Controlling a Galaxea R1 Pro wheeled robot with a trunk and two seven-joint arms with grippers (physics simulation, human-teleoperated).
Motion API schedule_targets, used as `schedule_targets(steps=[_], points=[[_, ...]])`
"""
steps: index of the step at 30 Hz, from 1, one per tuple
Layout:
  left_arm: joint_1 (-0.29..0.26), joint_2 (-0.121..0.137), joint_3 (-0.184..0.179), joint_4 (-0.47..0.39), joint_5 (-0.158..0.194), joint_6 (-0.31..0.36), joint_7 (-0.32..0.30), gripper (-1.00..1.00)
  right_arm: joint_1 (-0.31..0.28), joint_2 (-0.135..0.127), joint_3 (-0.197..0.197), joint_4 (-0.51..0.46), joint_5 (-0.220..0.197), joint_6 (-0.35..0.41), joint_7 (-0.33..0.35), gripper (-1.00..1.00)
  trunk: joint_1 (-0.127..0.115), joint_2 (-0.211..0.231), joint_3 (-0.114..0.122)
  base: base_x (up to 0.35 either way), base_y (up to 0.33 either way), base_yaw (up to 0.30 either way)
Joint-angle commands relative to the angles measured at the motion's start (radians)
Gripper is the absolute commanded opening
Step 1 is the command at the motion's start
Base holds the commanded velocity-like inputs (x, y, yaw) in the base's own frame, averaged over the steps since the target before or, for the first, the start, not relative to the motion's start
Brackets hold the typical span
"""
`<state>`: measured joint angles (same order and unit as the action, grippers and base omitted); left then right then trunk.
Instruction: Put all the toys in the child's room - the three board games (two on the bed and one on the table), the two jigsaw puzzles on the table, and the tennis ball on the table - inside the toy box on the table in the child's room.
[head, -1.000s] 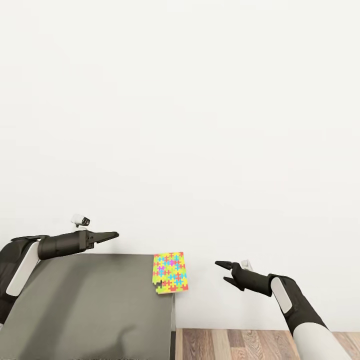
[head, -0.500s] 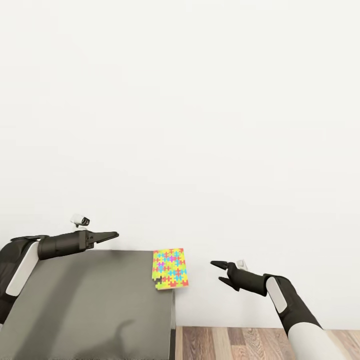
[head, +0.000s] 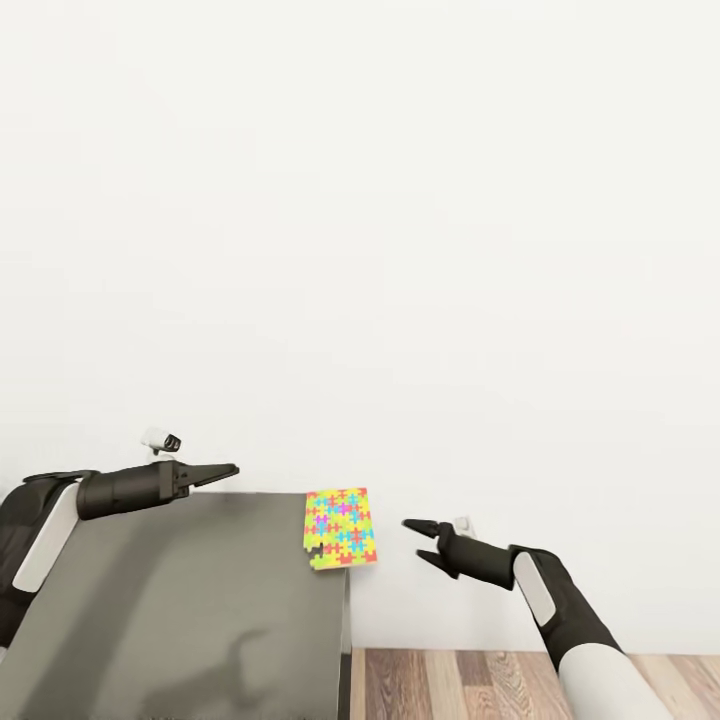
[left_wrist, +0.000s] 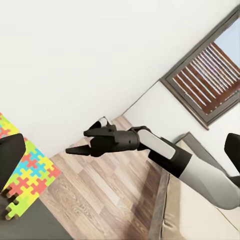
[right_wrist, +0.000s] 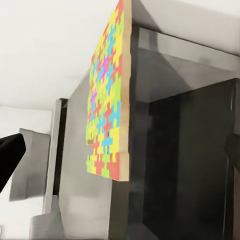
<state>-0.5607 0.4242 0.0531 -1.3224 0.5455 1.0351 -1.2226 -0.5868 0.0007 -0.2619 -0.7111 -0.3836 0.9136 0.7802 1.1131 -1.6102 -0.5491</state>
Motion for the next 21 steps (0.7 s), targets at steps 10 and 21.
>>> schedule_targets(steps=[10,21], points=[[-0.012,-0.057,-0.041,-0.089,0.0,0.004,0.005,1.0,-0.001,0.001,0.014,-0.002,0.007,-0.006,0.012,1.0,0.019,-0.036,-0.017,0.0,0.0,0.0],[-0.013,-0.068,-0.073,-0.128,-0.001,0.007,0.006,1.0,-0.001,0.008,0.015,-0.002,0.002,-0.046,0.011,1.0,0.027,-0.05,-0.023,0.0,0.0,0.0]])
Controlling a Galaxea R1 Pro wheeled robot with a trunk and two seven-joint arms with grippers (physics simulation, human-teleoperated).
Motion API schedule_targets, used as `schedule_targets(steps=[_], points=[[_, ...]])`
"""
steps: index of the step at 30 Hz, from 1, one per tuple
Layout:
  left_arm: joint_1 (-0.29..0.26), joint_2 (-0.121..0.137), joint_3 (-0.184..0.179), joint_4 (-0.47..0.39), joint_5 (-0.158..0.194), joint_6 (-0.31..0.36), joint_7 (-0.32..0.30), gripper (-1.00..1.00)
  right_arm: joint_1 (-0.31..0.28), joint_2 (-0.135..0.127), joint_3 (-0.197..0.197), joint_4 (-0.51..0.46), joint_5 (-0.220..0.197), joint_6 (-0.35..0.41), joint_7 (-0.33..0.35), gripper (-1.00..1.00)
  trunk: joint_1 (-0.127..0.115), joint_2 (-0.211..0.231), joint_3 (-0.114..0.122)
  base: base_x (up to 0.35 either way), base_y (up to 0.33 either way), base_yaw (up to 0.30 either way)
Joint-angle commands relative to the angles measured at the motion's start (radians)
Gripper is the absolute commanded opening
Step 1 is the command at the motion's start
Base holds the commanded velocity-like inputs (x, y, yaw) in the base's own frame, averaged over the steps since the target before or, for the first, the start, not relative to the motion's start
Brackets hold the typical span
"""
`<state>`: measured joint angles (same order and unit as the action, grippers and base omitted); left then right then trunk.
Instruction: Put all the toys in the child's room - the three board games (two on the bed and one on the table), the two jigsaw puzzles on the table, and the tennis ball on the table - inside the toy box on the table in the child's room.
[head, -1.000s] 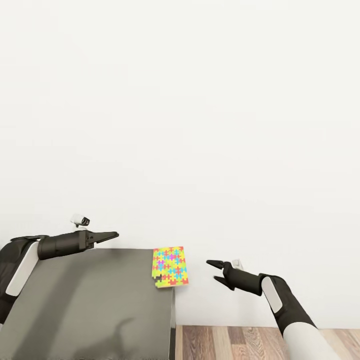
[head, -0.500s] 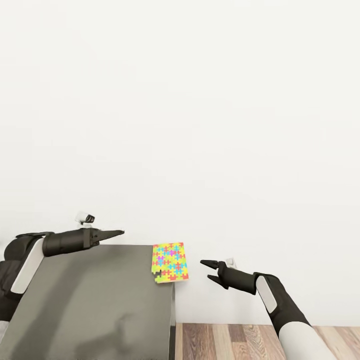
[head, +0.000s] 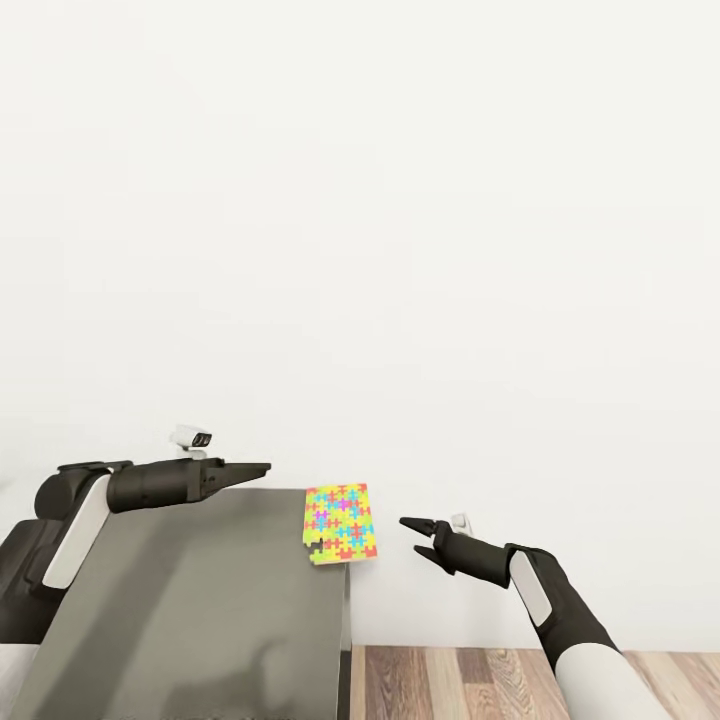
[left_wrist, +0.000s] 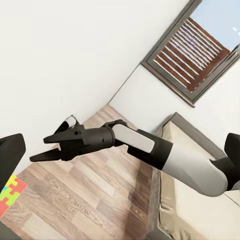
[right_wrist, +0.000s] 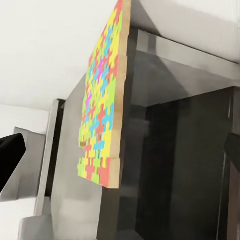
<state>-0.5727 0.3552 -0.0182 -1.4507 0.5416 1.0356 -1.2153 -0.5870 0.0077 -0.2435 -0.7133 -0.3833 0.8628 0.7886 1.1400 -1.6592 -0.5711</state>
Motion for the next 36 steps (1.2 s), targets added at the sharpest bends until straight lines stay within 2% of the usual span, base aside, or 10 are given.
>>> schedule_targets(steps=[1,4,6,8,15,23,29,36], points=[[-0.001,0.001,-0.001,0.0,0.003,0.007,-0.001,1.0,-0.001,0.001,-0.004,0.0,0.001,0.004,0.003,1.0,0.004,-0.008,-0.004,0.0,0.0,0.0],[-0.001,0.001,-0.001,-0.002,0.003,0.008,-0.001,1.0,-0.001,0.01,-0.005,0.0,0.0,0.004,0.008,1.0,0.015,-0.029,-0.014,0.0,0.0,0.0],[-0.001,0.001,0.0,-0.004,0.004,0.008,-0.003,1.0,-0.002,0.034,-0.007,0.001,-0.001,0.003,0.019,1.0,0.023,-0.043,-0.02,0.0,0.0,0.0],[-0.001,0.001,0.0,-0.007,0.004,0.009,-0.006,1.0,-0.005,0.043,-0.011,0.001,-0.003,0.003,0.024,1.0,0.031,-0.057,-0.026,0.0,0.0,0.0],[-0.001,-0.007,-0.003,-0.015,0.006,0.009,-0.01,1.0,-0.015,0.063,-0.014,0.001,-0.041,0.0,0.027,1.0,0.031,-0.057,-0.026,0.0,0.0,0.0],[-0.001,-0.012,-0.003,-0.017,0.006,0.009,-0.01,1.0,-0.016,0.071,-0.012,0.002,-0.046,0.0,0.031,1.0,0.031,-0.057,-0.026,0.0,0.0,0.0],[-0.001,-0.013,-0.003,-0.017,0.006,0.009,-0.01,1.0,-0.018,0.098,-0.009,0.001,-0.046,0.0,0.033,1.0,0.031,-0.057,-0.026,0.0,0.0,0.0],[-0.001,-0.012,-0.001,-0.017,0.006,0.009,-0.01,1.0,-0.026,0.105,-0.008,0.001,-0.046,-0.001,0.033,1.0,0.031,-0.057,-0.026,0.0,0.0,0.0]])
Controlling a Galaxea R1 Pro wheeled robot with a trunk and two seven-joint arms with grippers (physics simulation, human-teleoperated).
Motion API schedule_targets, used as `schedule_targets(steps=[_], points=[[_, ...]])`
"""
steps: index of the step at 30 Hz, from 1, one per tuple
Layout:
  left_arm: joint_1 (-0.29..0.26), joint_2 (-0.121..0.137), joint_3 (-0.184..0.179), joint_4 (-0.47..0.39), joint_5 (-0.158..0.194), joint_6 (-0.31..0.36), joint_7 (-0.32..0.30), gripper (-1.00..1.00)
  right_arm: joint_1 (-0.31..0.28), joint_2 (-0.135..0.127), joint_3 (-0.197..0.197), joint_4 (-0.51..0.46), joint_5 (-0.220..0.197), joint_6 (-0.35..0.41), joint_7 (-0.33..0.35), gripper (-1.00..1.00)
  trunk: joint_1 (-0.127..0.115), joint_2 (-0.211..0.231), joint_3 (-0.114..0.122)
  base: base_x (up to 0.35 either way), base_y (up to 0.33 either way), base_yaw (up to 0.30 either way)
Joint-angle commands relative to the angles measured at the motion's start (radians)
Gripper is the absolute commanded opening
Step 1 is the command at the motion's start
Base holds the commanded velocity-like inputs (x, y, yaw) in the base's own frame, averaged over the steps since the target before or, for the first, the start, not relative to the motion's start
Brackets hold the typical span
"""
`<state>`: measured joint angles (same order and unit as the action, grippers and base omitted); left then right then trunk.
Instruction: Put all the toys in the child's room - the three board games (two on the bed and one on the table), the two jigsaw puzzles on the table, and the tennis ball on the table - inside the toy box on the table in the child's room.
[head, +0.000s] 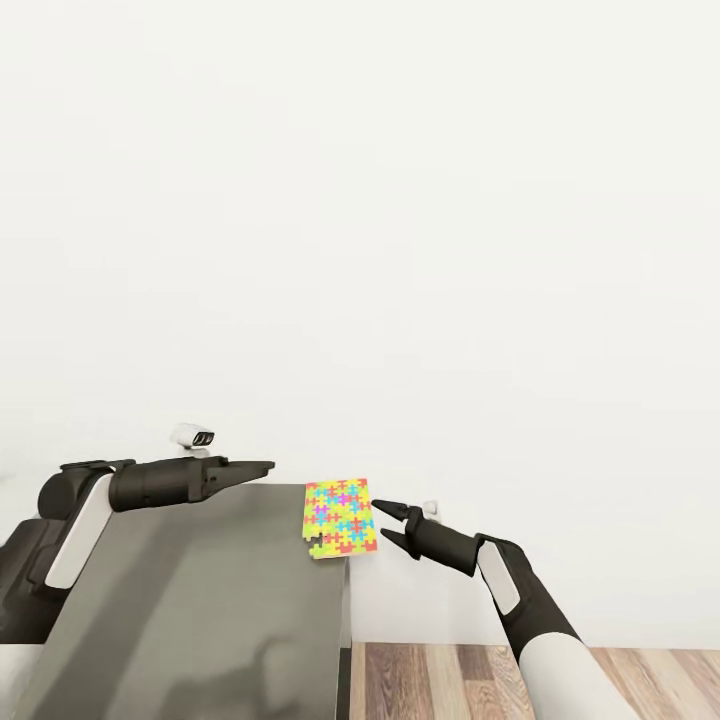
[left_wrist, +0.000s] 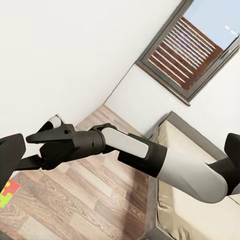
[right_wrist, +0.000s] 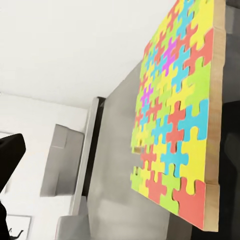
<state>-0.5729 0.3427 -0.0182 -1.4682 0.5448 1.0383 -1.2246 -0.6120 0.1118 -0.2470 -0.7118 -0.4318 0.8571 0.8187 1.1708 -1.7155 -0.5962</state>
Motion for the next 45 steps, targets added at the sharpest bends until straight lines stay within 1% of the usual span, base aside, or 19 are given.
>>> schedule_targets(steps=[1,18,35,42,45], points=[[-0.001,0.001,-0.001,0.0,0.003,0.006,-0.001,1.0,-0.001,0.001,-0.005,0.0,0.003,0.004,0.003,1.0,0.0,-0.001,-0.001,0.0,0.0,0.0],[-0.001,0.001,-0.002,0.0,0.003,0.006,-0.001,1.0,-0.002,-0.009,-0.005,0.0,0.003,0.005,0.002,1.0,0.0,-0.001,-0.001,0.035,0.009,0.0],[-0.001,0.0,-0.002,0.0,0.003,0.006,-0.001,1.0,-0.002,-0.011,-0.006,0.0,0.002,0.005,0.002,1.0,0.065,-0.12,-0.054,0.0,0.0,0.0],[-0.001,0.0,-0.002,0.0,0.003,0.006,-0.001,1.0,-0.002,-0.007,-0.007,0.001,0.002,0.005,0.002,1.0,0.092,-0.169,-0.076,0.0,0.0,0.0],[-0.001,-0.001,-0.002,0.0,0.003,0.006,-0.001,1.0,-0.002,-0.004,-0.007,0.002,0.002,0.005,0.002,1.0,0.092,-0.169,-0.076,0.0,0.0,0.0]])
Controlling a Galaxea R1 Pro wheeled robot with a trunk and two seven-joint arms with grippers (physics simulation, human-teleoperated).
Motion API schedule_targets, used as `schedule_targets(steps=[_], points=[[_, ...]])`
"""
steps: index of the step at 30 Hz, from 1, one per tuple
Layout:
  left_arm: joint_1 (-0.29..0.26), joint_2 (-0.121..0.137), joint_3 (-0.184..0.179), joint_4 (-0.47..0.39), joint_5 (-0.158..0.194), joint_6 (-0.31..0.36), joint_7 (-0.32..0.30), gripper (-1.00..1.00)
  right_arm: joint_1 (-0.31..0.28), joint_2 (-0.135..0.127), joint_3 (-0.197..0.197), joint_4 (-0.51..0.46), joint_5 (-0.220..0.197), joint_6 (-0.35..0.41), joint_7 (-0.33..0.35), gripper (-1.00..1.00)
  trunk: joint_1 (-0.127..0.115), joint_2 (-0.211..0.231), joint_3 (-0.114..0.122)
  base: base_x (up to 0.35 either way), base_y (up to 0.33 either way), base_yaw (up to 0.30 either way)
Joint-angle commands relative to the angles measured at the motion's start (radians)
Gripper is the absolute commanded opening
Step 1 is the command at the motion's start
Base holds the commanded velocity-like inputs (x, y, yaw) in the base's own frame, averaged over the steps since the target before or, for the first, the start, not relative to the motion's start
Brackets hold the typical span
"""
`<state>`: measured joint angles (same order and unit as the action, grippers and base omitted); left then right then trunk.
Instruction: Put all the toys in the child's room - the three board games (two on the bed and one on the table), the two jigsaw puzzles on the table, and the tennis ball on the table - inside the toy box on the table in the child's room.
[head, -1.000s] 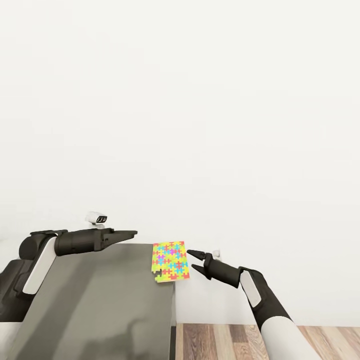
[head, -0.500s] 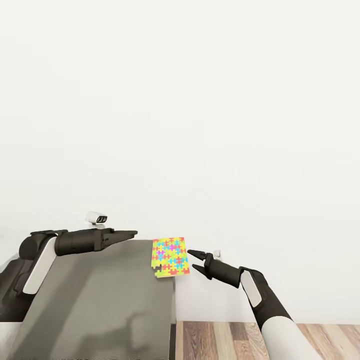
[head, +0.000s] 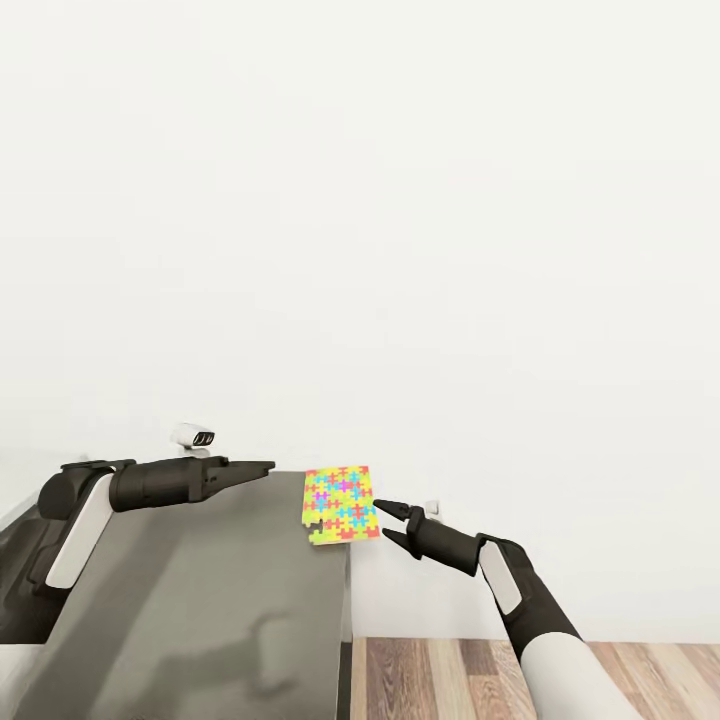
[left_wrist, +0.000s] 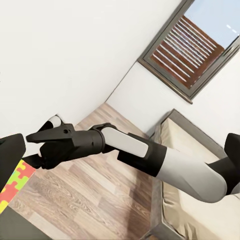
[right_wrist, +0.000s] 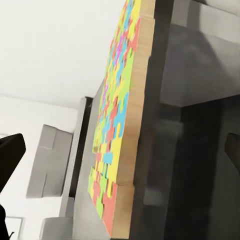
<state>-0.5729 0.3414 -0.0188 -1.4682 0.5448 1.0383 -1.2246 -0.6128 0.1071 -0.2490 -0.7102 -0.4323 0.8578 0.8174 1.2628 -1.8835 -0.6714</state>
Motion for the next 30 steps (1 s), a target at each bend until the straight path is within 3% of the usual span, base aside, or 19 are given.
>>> schedule_targets(steps=[1,30], points=[[-0.001,0.001,-0.001,0.0,0.003,0.006,-0.001,1.0,-0.001,0.002,-0.005,0.0,0.003,0.005,0.003,1.0,0.0,-0.001,-0.001,0.0,0.0,0.0],[-0.001,0.002,0.0,0.0,0.003,0.006,-0.001,1.0,-0.001,0.006,-0.006,0.0,0.003,0.004,0.003,1.0,0.0,-0.001,-0.001,0.0,0.035,0.0]])
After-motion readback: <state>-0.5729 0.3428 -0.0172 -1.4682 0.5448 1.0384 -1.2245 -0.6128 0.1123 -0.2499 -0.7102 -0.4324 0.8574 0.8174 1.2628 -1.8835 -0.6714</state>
